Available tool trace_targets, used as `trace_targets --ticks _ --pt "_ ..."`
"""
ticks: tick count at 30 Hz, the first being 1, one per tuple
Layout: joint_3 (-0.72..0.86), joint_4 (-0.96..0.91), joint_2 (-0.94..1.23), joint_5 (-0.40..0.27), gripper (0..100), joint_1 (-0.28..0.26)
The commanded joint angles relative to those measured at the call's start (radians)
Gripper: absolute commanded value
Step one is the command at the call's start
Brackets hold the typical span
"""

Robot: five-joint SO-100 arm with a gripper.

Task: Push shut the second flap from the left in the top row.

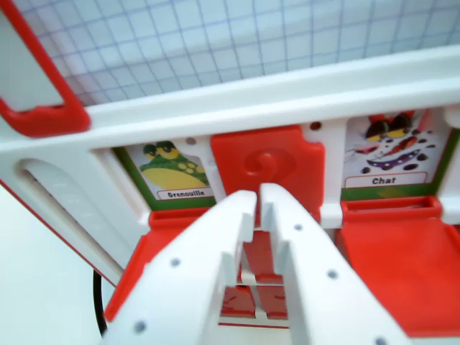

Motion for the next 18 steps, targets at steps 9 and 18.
trace_targets --ticks 9,18 --pt "-0.110 0.422 0.423 -0.133 0 0.005" --pt "0.020 0.591 0.747 -0.236 0 0.026"
